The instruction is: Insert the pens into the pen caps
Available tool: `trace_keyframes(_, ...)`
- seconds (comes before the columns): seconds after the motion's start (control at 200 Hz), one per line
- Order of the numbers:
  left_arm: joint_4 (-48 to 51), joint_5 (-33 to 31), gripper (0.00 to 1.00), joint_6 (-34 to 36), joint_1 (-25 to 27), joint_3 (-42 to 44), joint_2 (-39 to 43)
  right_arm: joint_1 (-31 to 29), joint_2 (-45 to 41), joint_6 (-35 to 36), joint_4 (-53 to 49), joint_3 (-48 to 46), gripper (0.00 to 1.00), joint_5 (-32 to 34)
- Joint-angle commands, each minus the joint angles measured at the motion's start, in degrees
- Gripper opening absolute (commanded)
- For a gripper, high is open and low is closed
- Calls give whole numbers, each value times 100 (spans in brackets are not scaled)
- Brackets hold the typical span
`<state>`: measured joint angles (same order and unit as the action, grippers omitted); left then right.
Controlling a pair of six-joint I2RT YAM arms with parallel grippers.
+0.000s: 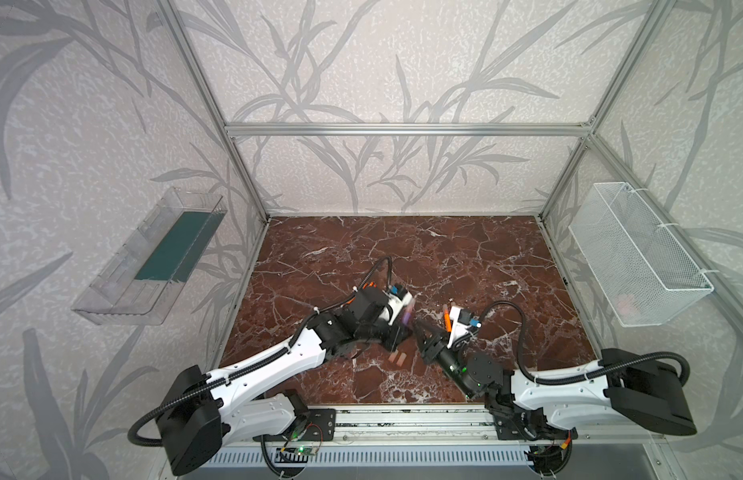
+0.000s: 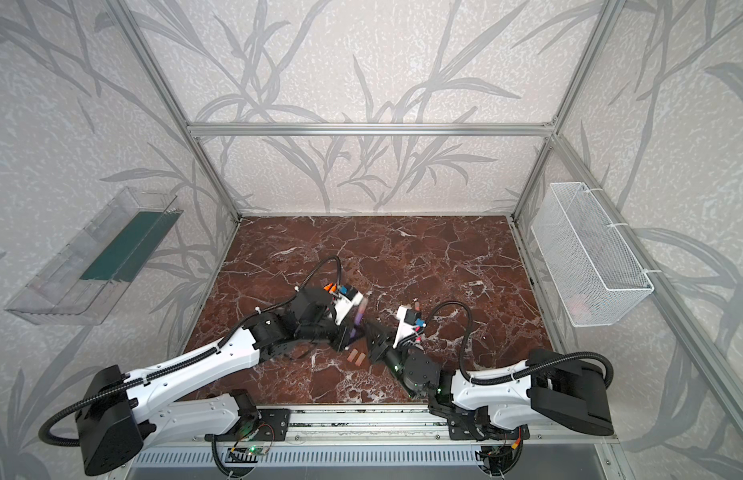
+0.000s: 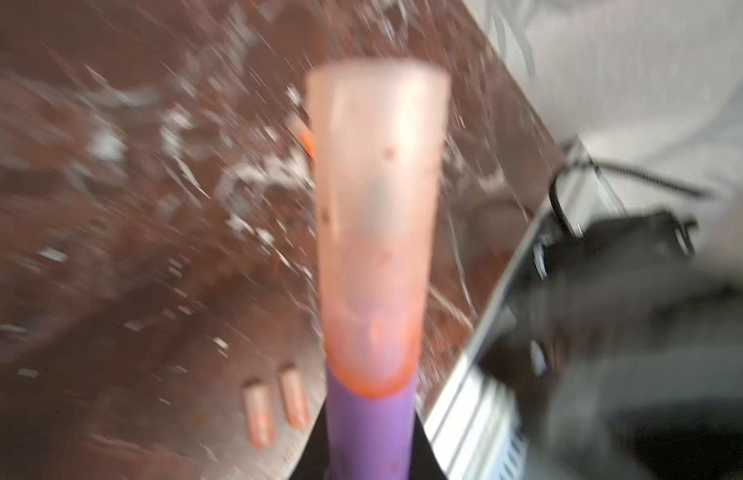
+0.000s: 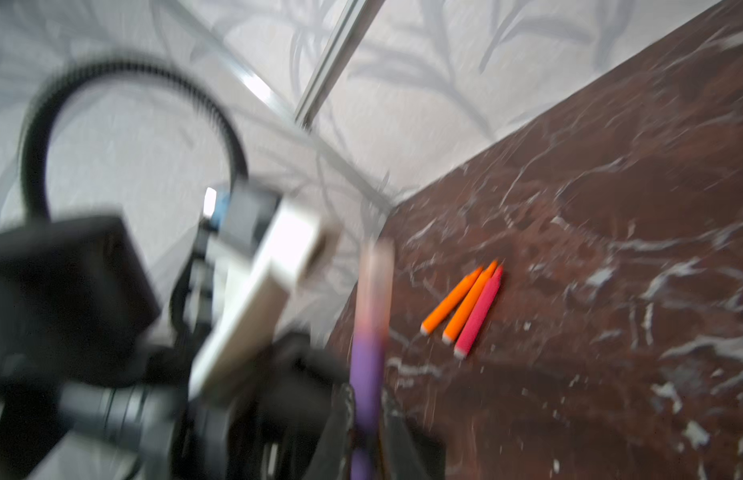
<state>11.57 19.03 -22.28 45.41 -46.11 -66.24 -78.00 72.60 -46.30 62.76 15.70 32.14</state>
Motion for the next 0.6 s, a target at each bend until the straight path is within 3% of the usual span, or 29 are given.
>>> trace_keyframes(0.0, -1333, -457, 0, -338, -162, -375, 210, -266, 157, 524, 444, -76, 0, -828)
trace_keyframes(0.15, -1210, -482, 0, -216, -172, -417, 242, -332, 270, 497, 536, -14, 0, -726)
trace_keyframes(0.35, -1228, -319, 0, -58, -153, -301, 274, -333, -587, 145, -980, 79, 0, 77)
trace_keyframes(0.43, -1153, -325, 0, 43, -113, -238, 327, -320, -1394, -41, -2241, 106, 14, 542)
trace_keyframes(0.51, -1093, -414, 0, 152, 8, -134, 412, -301, -2220, 2, -3640, 382, 20, 866)
trace_keyframes(0.595, -1052, -646, 0, 289, 290, 6, 510, -223, -2852, 324, -4133, 512, 27, 904)
